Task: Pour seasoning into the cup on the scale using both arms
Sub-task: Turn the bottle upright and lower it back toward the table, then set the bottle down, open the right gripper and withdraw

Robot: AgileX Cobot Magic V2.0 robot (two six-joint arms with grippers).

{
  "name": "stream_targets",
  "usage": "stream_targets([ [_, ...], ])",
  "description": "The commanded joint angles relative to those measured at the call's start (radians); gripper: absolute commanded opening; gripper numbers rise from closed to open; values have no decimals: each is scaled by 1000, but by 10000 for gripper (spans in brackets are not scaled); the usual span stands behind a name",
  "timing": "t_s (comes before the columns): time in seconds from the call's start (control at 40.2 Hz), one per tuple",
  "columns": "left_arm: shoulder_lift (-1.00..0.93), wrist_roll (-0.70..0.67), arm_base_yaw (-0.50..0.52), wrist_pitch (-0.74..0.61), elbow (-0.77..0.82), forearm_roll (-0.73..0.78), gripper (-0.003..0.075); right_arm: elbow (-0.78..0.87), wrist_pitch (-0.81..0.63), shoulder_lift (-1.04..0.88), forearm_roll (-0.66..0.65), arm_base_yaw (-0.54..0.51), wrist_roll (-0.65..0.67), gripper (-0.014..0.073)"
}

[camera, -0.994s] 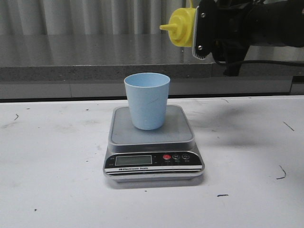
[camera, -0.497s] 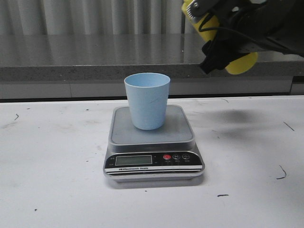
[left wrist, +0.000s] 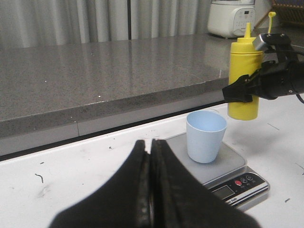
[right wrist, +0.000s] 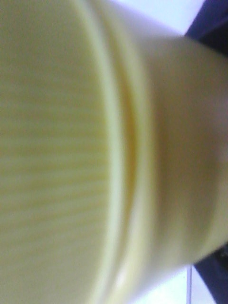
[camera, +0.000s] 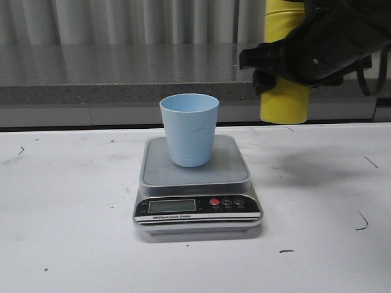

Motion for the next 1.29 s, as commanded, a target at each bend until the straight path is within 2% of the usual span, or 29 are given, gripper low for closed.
stream_targets([
  [0.0,10,-6,-1,-84,-26,-6,-20,11,-68,-85,-65,-2,84,218],
  [0.174,10,-6,-1,-84,-26,-6,-20,95,-115,-110,-179,-2,171,218],
  [0.298,10,-6,-1,-84,-26,-6,-20,159,-185,-110,-305,-2,306,218],
  [0.447,10,-6,-1,-84,-26,-6,-20,273,-402,-101,-499,-2,493,218],
  [0.522,10,-6,-1,-84,-26,-6,-20,317,-492,-85,-555,-2,504,218],
  [0.919,10,-6,-1,-84,-26,-6,-20,347,-661,78,-535,-2,504,218],
  [1.267,10,-6,-1,-84,-26,-6,-20,358,-683,144,-534,-2,504,218],
])
